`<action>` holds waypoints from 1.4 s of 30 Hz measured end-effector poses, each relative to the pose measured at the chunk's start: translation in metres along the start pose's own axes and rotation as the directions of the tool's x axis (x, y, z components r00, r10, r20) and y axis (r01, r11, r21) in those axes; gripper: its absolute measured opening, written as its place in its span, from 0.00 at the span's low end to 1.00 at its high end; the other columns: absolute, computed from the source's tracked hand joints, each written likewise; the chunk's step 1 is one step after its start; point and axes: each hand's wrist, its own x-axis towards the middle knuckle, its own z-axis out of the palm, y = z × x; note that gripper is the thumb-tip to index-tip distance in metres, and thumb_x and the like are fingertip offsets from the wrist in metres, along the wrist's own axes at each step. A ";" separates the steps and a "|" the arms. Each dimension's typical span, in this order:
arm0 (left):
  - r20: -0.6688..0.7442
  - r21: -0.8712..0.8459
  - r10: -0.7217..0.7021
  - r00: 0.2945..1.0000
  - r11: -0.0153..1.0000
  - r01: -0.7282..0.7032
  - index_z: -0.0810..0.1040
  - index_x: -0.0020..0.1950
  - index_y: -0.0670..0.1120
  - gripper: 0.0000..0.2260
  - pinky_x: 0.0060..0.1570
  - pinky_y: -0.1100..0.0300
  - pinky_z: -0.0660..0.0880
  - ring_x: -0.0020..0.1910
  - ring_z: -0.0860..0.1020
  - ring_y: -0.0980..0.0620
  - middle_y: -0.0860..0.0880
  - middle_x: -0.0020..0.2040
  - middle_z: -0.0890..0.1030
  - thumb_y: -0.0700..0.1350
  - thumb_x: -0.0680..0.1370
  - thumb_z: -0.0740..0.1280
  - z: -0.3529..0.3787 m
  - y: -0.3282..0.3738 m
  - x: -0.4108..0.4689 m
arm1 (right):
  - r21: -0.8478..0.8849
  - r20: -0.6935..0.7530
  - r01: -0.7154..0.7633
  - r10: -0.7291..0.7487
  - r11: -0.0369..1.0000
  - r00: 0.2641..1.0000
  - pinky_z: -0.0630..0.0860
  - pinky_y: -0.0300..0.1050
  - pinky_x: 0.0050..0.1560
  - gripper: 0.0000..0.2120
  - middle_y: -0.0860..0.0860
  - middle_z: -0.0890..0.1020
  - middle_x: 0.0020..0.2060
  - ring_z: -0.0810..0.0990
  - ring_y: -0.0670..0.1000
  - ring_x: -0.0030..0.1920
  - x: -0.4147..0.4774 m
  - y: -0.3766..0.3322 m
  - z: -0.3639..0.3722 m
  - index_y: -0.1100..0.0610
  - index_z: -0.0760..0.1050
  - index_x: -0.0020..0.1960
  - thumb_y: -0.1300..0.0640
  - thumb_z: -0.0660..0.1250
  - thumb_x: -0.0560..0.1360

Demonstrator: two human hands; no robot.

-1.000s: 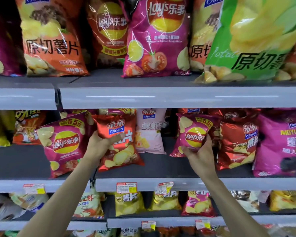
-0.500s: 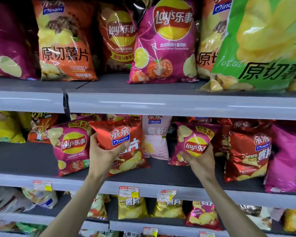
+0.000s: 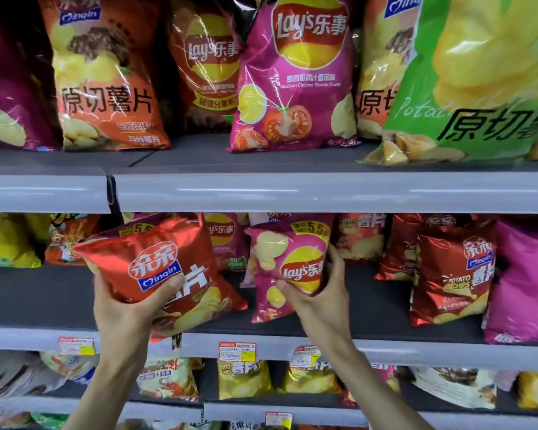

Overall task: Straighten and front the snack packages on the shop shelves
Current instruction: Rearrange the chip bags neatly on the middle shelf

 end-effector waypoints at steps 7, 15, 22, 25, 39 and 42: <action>-0.029 -0.035 0.021 0.999 0.999 -0.022 0.76 0.68 0.52 0.34 0.43 0.56 0.86 0.46 0.87 0.51 0.49 0.53 0.87 0.40 0.63 0.80 -0.064 0.021 0.010 | -0.032 0.069 0.014 -0.011 0.999 0.998 0.83 0.47 0.59 0.49 0.40 0.74 0.68 0.78 0.44 0.66 -0.017 0.006 0.100 0.33 0.58 0.76 0.36 0.83 0.63; -0.005 -0.015 -0.086 0.996 0.996 0.086 0.76 0.67 0.56 0.43 0.46 0.39 0.85 0.49 0.88 0.42 0.47 0.55 0.88 0.55 0.53 0.85 -0.099 0.018 0.021 | -0.321 -0.147 0.036 -0.087 0.946 0.985 0.73 0.57 0.70 0.46 0.50 0.71 0.71 0.71 0.54 0.72 -0.010 0.014 0.172 0.47 0.60 0.77 0.42 0.81 0.67; 0.052 -0.037 -0.158 0.986 0.986 0.160 0.77 0.66 0.54 0.44 0.50 0.41 0.85 0.51 0.88 0.43 0.46 0.56 0.87 0.54 0.52 0.86 -0.107 0.006 0.023 | -0.307 -0.221 0.010 -0.082 0.952 0.972 0.69 0.56 0.70 0.43 0.49 0.68 0.67 0.68 0.53 0.70 -0.014 0.012 0.193 0.46 0.62 0.74 0.40 0.81 0.67; 0.084 -0.029 -0.193 0.978 0.980 0.196 0.76 0.66 0.53 0.44 0.51 0.38 0.84 0.52 0.87 0.42 0.46 0.56 0.87 0.55 0.52 0.88 -0.106 0.003 0.025 | -0.203 -0.133 0.044 -0.072 0.978 0.988 0.63 0.63 0.75 0.35 0.40 0.60 0.66 0.61 0.48 0.71 -0.025 0.012 0.191 0.41 0.62 0.73 0.36 0.75 0.72; 0.386 -0.013 -0.232 0.893 0.966 0.257 0.73 0.69 0.51 0.38 0.49 0.52 0.86 0.53 0.88 0.50 0.49 0.57 0.87 0.41 0.64 0.86 -0.045 0.003 0.017 | -0.097 0.263 -0.022 0.047 0.995 0.964 0.78 0.40 0.63 0.42 0.32 0.77 0.67 0.78 0.37 0.66 -0.124 -0.029 0.139 0.31 0.56 0.77 0.32 0.76 0.71; 0.506 0.000 -0.228 0.832 0.964 0.264 0.73 0.68 0.52 0.36 0.51 0.52 0.85 0.53 0.87 0.52 0.51 0.56 0.87 0.44 0.65 0.86 -0.017 -0.001 0.004 | -0.065 0.084 -0.096 0.101 0.993 0.991 0.80 0.34 0.54 0.38 0.32 0.82 0.58 0.83 0.38 0.58 -0.124 -0.034 0.118 0.33 0.62 0.72 0.45 0.80 0.70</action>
